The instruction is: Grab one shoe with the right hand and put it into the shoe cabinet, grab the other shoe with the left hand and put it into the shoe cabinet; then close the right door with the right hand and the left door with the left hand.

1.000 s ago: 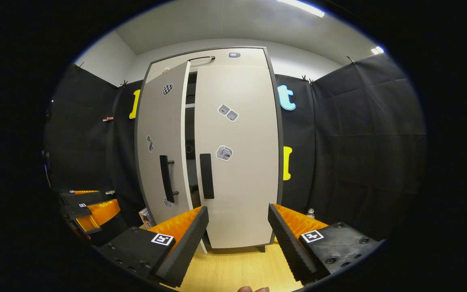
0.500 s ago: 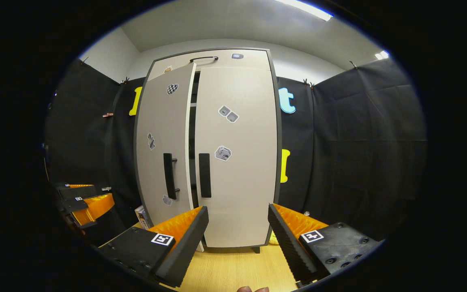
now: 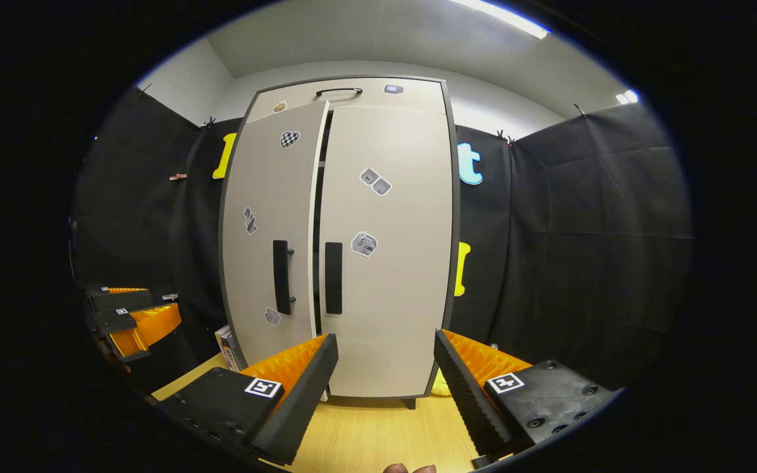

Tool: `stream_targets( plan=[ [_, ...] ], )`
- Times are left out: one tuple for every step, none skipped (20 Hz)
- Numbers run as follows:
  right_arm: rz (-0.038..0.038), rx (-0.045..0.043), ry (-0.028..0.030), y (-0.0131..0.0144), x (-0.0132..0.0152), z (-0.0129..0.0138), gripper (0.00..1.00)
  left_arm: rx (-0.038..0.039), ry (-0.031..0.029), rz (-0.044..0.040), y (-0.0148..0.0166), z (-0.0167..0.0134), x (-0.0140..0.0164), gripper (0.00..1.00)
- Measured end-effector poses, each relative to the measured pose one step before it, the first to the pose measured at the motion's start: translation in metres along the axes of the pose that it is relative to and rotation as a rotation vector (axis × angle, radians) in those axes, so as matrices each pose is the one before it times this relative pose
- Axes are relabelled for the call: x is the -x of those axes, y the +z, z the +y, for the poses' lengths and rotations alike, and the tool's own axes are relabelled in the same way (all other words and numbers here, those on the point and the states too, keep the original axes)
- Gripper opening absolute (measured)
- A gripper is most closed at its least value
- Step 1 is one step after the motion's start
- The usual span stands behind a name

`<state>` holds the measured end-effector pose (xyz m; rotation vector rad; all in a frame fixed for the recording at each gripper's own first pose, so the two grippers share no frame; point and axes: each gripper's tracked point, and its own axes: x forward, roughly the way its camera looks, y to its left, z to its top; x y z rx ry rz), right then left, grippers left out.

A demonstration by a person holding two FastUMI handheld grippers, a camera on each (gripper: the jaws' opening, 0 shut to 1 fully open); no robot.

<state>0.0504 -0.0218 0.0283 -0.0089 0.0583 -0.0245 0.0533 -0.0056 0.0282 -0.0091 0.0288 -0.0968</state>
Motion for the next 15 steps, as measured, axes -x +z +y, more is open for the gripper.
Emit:
stream_targets(
  plan=[
    [0.00016,0.00264,0.00096,0.00036,0.00064,0.0006,0.97,0.00079,0.00037,-0.00006,0.00001,0.00072,0.00007,0.93],
    [-0.00034,0.00238,0.00044,0.00057,-0.00019,0.00071,0.96,0.0016,0.00113,0.00044,-0.00011,0.00047,-0.00025,0.93],
    [-0.00032,0.00131,-0.0002,-0.00096,0.00057,-0.00008,0.96,0.00116,0.00082,-0.00049,0.00083,0.00063,-0.00012,0.93],
    [-0.00013,-0.00042,0.0022,-0.00033,0.00029,0.00062,0.96,0.00015,-0.00017,0.00092,-0.00099,0.00022,-0.00012,0.94],
    [0.0001,0.00024,-0.00031,0.00043,-0.00045,0.00023,0.96,0.00018,0.00111,0.00121,-0.00016,0.00044,-0.00031,0.93],
    [-0.00085,0.00116,0.00099,0.0007,-0.00034,0.00034,0.96,0.00055,0.0005,0.0004,-0.00043,0.00025,-0.0006,0.94],
    [-0.00024,0.00104,-0.00141,0.00111,0.00026,-0.00041,0.96,0.00118,-0.00182,-0.00009,0.00051,-0.00043,0.00003,0.94],
    [-0.00036,-0.00015,0.00056,0.00012,-0.00006,0.00005,0.96,-0.0003,-0.00101,0.00022,-0.00004,-0.00042,-0.00021,0.93],
    [0.00048,-0.00102,-0.00003,-0.00074,-0.00036,0.00008,0.96,-0.00211,-0.00073,-0.00085,0.00013,-0.0005,0.00053,0.93],
    [0.00044,-0.00089,0.00016,0.00074,-0.00022,0.00023,0.96,-0.00321,0.00002,-0.00004,0.00013,0.00028,-0.00038,0.93],
    [0.00011,-0.00036,0.00043,0.00071,-0.00001,0.0003,0.96,-0.00247,0.00026,0.00024,0.00022,0.0004,-0.00037,0.94],
    [0.00019,0.00091,-0.00023,-0.00016,-0.00043,0.0002,0.96,-0.00063,0.00002,0.00049,-0.00083,-0.00001,-0.00048,0.94],
    [0.00008,0.0016,0.00128,-0.00034,-0.00018,0.00049,0.96,0.00136,-0.00188,0.00174,-0.00027,-0.00025,0.0003,0.94],
    [0.00067,0.00074,0.00097,-0.00047,-0.00006,0.00011,0.96,0.00096,-0.00078,0.00226,-0.00115,-0.00067,0.00052,0.94],
    [0.00009,-0.00007,0.00278,0.0001,0.00026,0.00062,0.96,0.00013,0.00113,0.00114,0.00029,0.00003,0.00021,0.94]
  ],
)
